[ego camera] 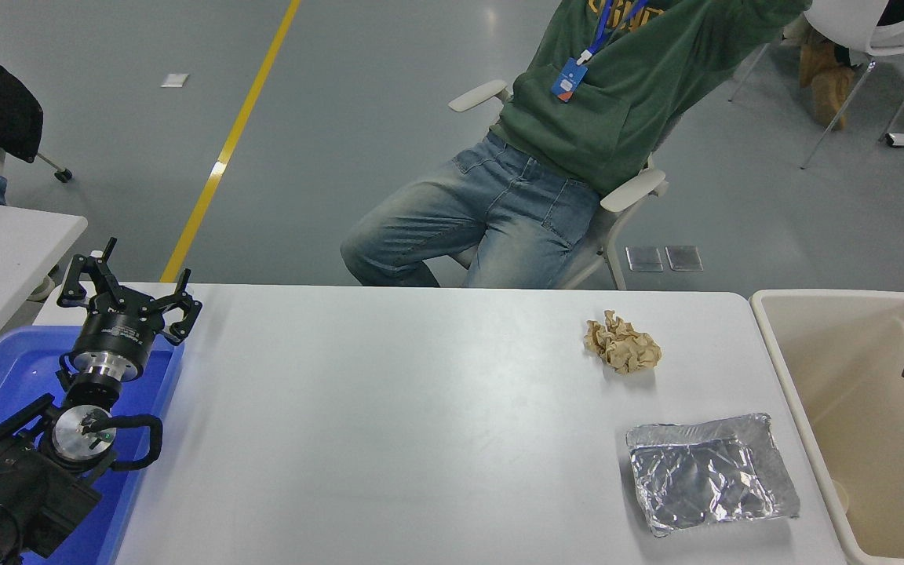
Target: Clean the table surface
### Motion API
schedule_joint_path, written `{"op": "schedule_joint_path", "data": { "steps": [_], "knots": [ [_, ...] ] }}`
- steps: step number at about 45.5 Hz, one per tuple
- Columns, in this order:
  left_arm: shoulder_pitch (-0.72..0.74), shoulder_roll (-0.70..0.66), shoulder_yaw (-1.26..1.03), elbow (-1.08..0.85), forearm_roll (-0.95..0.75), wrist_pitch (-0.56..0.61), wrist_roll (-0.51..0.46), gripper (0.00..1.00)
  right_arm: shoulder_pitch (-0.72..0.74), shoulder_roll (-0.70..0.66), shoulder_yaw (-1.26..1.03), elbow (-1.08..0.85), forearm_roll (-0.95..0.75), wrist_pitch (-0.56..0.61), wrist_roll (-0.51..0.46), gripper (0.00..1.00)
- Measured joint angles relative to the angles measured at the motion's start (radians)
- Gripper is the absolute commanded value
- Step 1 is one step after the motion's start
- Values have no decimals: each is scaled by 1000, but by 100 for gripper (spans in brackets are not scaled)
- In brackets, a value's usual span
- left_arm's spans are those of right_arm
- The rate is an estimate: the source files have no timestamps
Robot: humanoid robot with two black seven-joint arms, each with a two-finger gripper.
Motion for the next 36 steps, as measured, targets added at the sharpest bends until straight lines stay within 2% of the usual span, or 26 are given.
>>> {"op": "schedule_joint_path", "data": {
  "steps": [27, 36],
  "knots": [
    [0, 0, 0, 0, 0, 1, 0, 100, 58, -23, 7, -7, 146, -1, -1, 100],
    [0, 0, 0, 0, 0, 1, 0, 100, 75, -41, 18, -13, 252, 10, -5, 100]
  ]
}}
